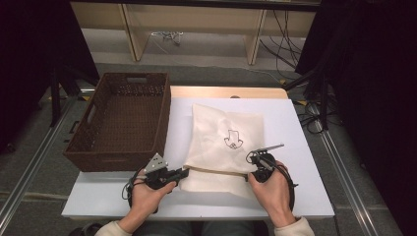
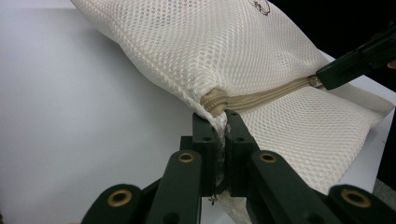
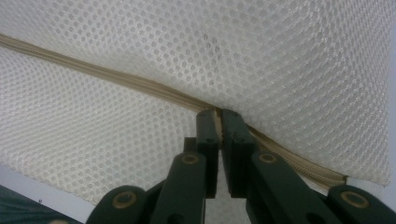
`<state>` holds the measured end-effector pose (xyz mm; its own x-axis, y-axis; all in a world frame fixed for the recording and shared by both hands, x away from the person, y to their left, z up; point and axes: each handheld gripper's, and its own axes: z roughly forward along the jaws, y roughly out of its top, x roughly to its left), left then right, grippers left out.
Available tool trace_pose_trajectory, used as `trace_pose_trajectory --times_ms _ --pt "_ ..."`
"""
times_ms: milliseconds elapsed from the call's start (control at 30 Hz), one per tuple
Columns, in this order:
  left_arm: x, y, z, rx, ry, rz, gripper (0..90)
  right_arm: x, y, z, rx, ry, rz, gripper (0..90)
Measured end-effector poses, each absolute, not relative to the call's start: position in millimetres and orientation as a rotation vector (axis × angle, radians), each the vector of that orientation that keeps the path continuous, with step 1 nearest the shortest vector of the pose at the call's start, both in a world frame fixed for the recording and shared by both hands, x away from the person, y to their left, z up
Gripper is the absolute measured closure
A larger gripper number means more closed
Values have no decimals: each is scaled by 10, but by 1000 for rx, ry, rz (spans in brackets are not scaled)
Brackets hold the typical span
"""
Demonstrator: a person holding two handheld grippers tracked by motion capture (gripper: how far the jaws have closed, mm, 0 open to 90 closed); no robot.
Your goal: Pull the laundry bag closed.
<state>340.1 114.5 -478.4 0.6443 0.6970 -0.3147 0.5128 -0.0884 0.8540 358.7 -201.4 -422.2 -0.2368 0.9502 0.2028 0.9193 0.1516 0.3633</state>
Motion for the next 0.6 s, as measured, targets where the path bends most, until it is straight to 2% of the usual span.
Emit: trace_pose_trajectory --times_ms 600 --pt "3402 1145 -4783 1746 985 204 854 3583 -2071 -4222 1880 2326 646 876"
